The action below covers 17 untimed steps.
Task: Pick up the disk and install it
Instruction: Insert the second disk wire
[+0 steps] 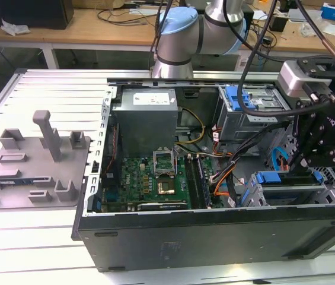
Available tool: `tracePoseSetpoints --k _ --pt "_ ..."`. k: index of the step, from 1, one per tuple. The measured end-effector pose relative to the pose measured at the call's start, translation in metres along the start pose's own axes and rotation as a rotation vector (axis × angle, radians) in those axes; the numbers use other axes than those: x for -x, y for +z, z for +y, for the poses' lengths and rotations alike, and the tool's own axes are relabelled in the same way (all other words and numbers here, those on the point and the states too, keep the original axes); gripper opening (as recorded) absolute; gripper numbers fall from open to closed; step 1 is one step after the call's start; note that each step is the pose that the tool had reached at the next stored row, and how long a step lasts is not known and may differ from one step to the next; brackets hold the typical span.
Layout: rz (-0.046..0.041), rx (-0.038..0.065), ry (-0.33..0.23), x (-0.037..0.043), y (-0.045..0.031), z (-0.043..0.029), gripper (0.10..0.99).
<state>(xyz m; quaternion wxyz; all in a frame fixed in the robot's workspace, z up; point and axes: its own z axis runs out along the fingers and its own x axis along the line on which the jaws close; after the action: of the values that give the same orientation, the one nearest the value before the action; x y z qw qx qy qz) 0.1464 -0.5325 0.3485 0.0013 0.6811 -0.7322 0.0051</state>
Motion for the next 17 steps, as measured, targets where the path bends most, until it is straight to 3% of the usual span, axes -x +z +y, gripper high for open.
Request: tracePoseSetpoints --k 16,17 --pt "-0.0006 0.0 0.0 0.0001 0.0106 0.0001 0.161" --pt "0.0 0.0 0.0 0.0001 0.0042 0.0001 0.231"
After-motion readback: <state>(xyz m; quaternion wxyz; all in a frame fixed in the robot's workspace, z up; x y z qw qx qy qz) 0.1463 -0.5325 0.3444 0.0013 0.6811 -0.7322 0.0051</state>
